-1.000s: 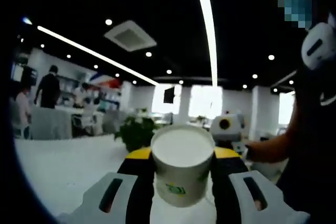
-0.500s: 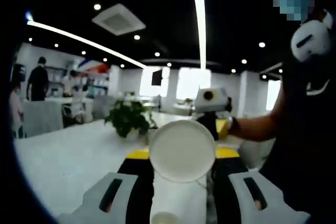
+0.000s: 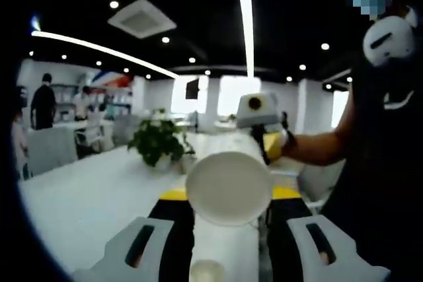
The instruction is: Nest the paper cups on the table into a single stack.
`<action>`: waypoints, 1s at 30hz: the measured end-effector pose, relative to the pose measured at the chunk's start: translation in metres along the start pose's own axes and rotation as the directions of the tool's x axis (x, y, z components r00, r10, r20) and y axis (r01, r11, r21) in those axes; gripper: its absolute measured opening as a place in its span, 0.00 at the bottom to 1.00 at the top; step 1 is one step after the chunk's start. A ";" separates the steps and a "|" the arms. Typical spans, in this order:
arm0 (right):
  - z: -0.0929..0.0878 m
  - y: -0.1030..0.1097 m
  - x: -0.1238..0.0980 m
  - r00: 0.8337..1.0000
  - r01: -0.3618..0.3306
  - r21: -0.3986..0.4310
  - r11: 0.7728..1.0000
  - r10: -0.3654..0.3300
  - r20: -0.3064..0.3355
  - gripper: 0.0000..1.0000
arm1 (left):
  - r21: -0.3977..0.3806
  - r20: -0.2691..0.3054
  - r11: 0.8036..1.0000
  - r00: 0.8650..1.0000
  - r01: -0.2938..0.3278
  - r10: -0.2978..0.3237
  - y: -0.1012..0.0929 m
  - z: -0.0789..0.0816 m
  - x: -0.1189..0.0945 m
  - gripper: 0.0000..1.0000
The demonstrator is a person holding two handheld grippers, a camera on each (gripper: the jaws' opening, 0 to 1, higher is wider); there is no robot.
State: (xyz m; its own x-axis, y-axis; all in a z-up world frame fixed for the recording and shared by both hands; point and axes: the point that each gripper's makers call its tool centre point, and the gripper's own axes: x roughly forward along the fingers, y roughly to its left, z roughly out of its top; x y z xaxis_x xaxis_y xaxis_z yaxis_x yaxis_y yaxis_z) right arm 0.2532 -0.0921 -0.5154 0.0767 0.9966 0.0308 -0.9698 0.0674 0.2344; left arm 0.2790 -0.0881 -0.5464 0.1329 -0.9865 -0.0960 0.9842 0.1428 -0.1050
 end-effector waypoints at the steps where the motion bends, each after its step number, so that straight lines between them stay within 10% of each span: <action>1: 0.001 0.000 0.000 1.000 -0.003 0.006 1.000 0.003 0.008 0.02 | 0.001 0.000 1.000 1.000 -0.002 0.002 0.001 0.000 -0.001 0.39; 7: 0.005 0.002 -0.001 1.000 -0.008 0.011 1.000 0.008 0.008 0.00 | 0.025 -0.001 1.000 1.000 -0.018 0.018 0.005 0.001 -0.003 0.39; 17: 0.014 -0.004 -0.003 0.996 0.031 -0.070 0.997 -0.036 -0.085 0.00 | 0.047 0.006 0.984 0.985 -0.173 0.173 0.034 -0.001 -0.010 0.74; 20: 0.013 -0.009 -0.004 0.989 0.054 -0.088 0.995 -0.065 -0.134 0.00 | 0.068 0.003 0.954 0.956 -0.293 0.294 0.054 -0.010 -0.016 0.99; 23: 0.014 -0.015 -0.006 0.978 0.083 -0.106 0.991 -0.101 -0.183 0.00 | -0.031 -0.017 0.937 0.938 -0.347 0.347 0.068 -0.024 -0.027 0.98; 30: 0.019 -0.028 -0.007 0.942 0.132 -0.205 0.970 -0.188 -0.280 0.00 | 0.006 -0.079 0.891 0.888 -0.455 0.454 0.086 -0.050 -0.051 0.99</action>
State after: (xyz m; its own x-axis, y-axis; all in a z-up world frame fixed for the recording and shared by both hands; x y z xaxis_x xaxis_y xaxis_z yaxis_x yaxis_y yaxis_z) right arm 0.2844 -0.1021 -0.5040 0.1894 0.9391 -0.2868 -0.9778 0.2071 0.0323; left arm 0.3512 -0.0215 -0.6005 0.5552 -0.8045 -0.2111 0.8168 0.5753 -0.0443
